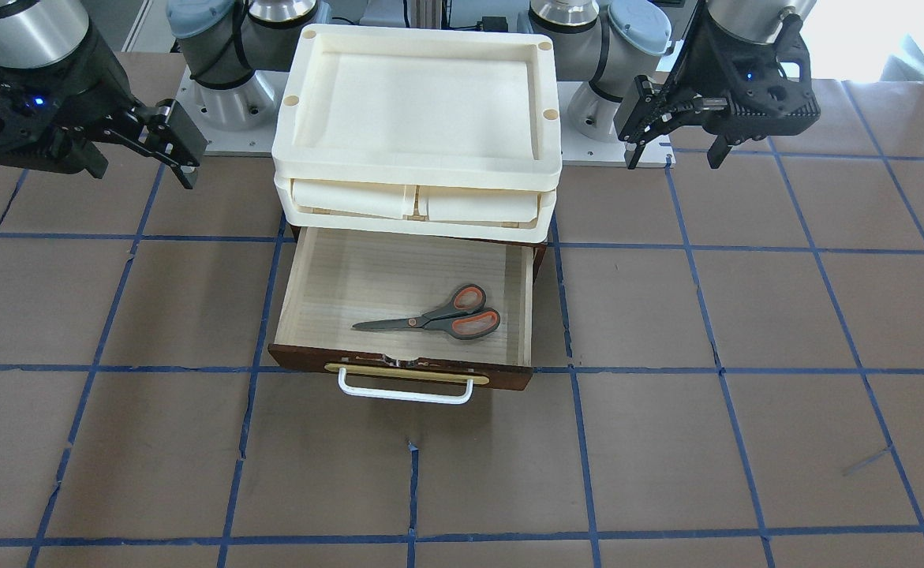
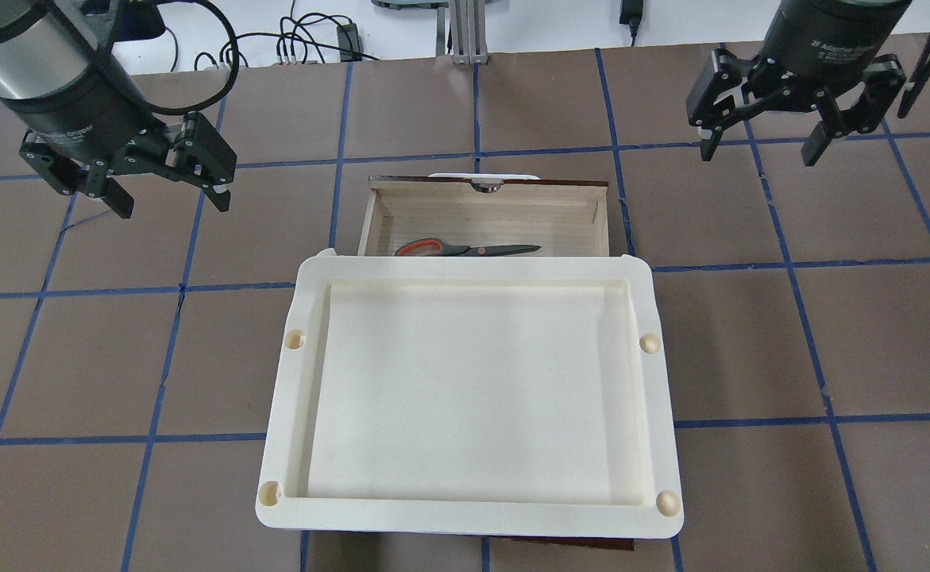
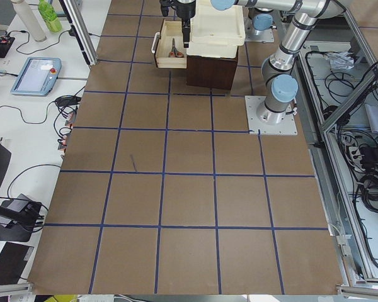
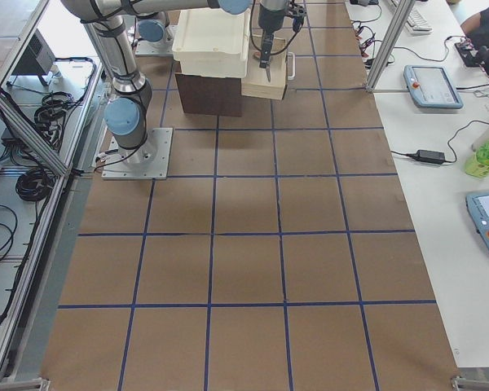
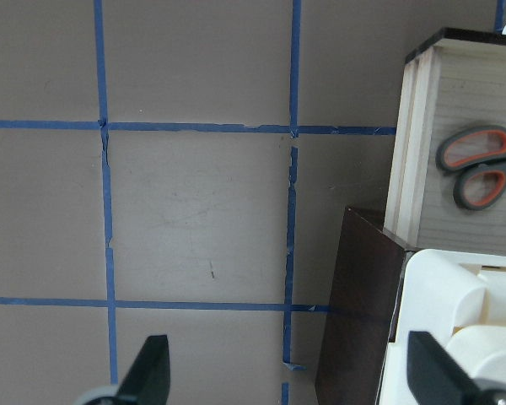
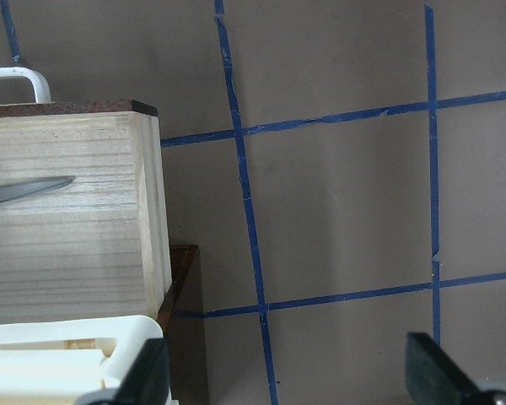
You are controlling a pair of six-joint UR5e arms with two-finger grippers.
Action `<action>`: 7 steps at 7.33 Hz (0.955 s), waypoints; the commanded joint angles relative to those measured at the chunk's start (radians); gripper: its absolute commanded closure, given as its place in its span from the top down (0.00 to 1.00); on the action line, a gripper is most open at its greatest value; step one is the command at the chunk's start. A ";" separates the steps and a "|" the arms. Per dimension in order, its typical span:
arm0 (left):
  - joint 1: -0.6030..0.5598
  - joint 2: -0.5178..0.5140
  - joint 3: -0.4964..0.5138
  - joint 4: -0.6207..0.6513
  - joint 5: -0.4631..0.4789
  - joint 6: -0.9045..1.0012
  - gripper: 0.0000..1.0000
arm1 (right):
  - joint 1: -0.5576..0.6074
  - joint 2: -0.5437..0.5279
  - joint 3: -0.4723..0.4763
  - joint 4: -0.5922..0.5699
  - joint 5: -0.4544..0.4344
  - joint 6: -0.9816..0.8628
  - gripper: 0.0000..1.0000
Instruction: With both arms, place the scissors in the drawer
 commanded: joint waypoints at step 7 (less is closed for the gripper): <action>-0.001 0.000 0.003 0.000 0.000 0.000 1.00 | 0.009 0.000 0.008 0.002 0.012 0.002 1.00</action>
